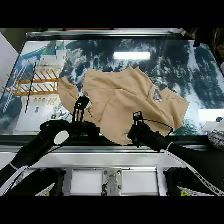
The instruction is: Fold the clothes and pants, and hang the long-sleeved shirts on hangers.
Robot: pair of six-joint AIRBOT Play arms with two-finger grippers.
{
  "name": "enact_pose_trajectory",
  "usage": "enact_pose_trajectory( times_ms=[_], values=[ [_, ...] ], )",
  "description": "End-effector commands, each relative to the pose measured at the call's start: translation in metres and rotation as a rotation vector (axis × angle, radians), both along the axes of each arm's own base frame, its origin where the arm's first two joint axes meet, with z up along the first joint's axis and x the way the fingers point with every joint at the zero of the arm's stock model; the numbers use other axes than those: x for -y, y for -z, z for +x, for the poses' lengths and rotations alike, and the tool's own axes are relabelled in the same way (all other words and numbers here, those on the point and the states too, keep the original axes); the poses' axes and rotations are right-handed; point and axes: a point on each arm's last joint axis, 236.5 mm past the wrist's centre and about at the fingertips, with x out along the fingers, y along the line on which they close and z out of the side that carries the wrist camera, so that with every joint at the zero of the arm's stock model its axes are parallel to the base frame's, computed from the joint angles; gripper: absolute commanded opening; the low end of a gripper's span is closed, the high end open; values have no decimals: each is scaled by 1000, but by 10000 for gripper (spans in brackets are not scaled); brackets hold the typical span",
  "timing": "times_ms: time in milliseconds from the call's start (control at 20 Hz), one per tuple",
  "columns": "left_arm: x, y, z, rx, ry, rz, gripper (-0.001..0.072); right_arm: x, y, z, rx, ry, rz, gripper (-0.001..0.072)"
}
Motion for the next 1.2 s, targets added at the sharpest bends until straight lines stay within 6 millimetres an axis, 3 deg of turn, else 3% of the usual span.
enact_pose_trajectory(
  times_ms=[0, 200, 250, 350, 550, 650, 750, 850, 950, 1000, 1050, 1100, 1150],
  values=[
    [-7, -3, -11, -21, 14, 21, 12, -2, 1, 3, 10, -8, 8, 302],
    [-8, 1, -13, -37, 19, 34, 12, -2, 1, 3, 11, -9, 7, 288],
    [-8, 1, -13, -37, 19, 33, 12, -2, 2, 4, 11, -14, 11, 242],
    [-9, 1, -14, -40, 20, 35, 12, -6, 3, 7, 8, -49, 28, 21],
    [-12, 4, -19, -63, 25, 51, 12, -11, -6, 12, -29, -190, 49, 18],
    [-11, 3, -18, -57, 24, 46, 12, -13, -37, 20, -42, -269, 76, 18],
    [-8, -3, -15, -48, 24, 36, 12, -13, -82, 34, 9, -267, 129, 19],
    [-2, -18, -8, -20, 23, 11, 12, -13, -128, 46, 101, -235, 203, 18],
    [7, -33, -3, -1, 21, -28, 13, -13, -157, 50, 184, -225, 262, 19],
    [12, -41, -2, 4, 18, -55, 166, -12, -164, 47, 208, -205, 285, 18],
    [18, -50, 0, 8, 15, -82, 521, -12, -169, 45, 223, -189, 302, 19],
    [22, -58, 1, 6, 6, -107, 590, -12, -174, 43, 237, -179, 320, 19],
    [26, -64, 1, 0, -9, -135, 590, -11, -177, 43, 249, -171, 330, 19]
  ],
)
